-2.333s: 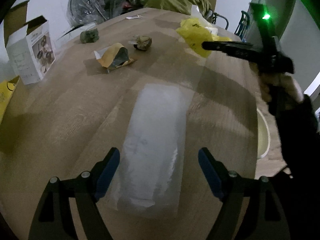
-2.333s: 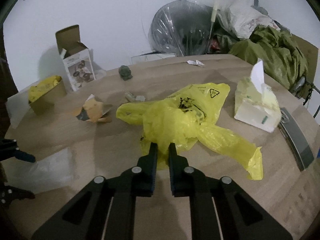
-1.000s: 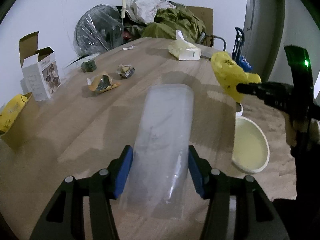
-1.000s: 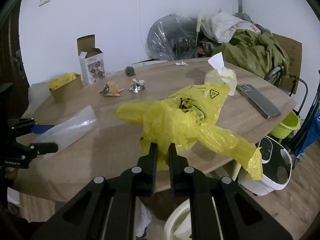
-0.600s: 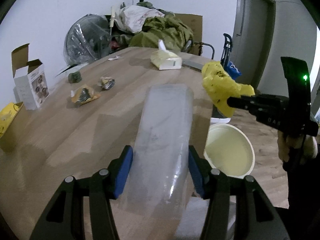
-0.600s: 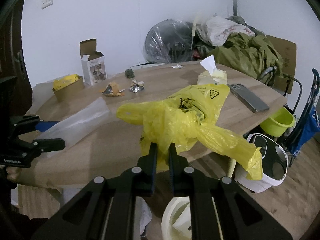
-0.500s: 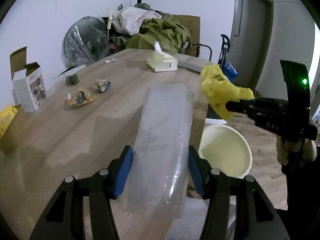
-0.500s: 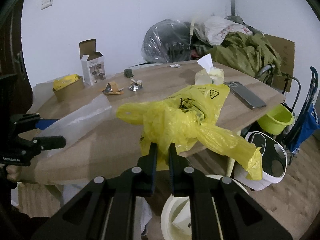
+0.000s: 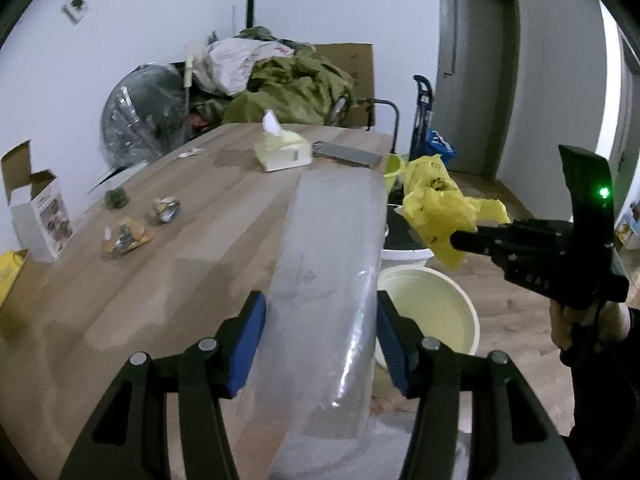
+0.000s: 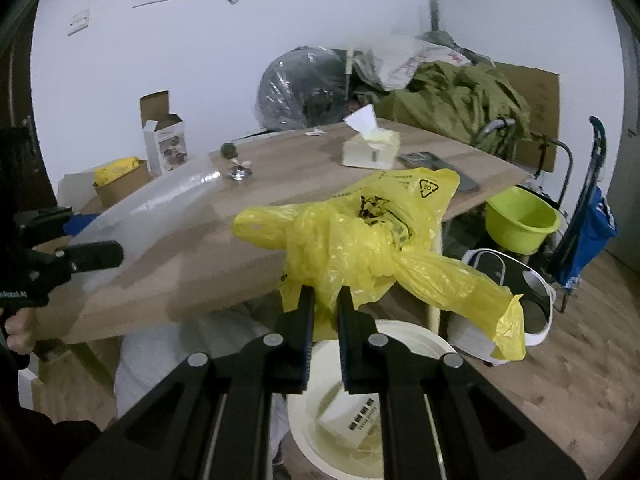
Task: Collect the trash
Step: 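Carry the yellow bag and clear container over the cream bucket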
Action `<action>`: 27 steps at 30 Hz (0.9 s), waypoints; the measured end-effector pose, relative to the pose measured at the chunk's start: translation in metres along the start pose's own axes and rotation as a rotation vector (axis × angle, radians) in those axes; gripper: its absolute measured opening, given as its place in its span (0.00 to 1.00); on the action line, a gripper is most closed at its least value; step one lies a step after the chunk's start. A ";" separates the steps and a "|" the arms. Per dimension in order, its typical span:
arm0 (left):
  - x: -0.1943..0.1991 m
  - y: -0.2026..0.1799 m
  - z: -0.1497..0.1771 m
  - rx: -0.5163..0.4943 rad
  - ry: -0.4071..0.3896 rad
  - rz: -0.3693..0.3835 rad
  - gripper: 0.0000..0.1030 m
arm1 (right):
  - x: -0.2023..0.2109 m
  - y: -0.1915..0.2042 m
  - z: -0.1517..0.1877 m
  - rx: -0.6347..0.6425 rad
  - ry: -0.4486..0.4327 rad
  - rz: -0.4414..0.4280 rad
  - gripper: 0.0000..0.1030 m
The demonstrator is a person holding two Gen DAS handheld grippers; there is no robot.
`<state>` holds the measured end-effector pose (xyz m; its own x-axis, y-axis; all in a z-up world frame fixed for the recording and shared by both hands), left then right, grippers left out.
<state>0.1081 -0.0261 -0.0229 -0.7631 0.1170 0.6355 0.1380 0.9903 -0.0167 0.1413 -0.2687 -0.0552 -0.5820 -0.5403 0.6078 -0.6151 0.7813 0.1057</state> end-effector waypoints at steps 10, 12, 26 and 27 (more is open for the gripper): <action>-0.043 -0.038 -0.008 -0.057 0.050 0.076 0.53 | -0.001 -0.043 0.039 -0.091 0.048 0.056 0.10; -0.054 -0.044 -0.010 -0.074 0.066 0.086 0.53 | -0.005 -0.047 0.047 -0.108 0.061 0.059 0.10; -0.117 -0.064 -0.009 -0.104 0.143 0.128 0.53 | -0.046 -0.070 0.091 -0.204 0.180 -0.008 0.42; -0.120 -0.065 -0.009 -0.107 0.150 0.131 0.53 | -0.048 -0.072 0.093 -0.205 0.188 -0.004 0.42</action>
<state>0.1969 -0.1053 -0.0913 -0.6331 0.2234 0.7411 0.3017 0.9529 -0.0295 0.1643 -0.3276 -0.1652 -0.4589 -0.4909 0.7406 -0.4854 0.8367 0.2538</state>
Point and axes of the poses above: each gripper's, at about its wrist camera, not at the fingertips, and x roughly against the way its jaws point, y to its left, z to its underside, the point moved 4 cm from there along -x, roughly the way its jaws point, and after that the axes turned 1 degree about y, right-handed, at the moved point
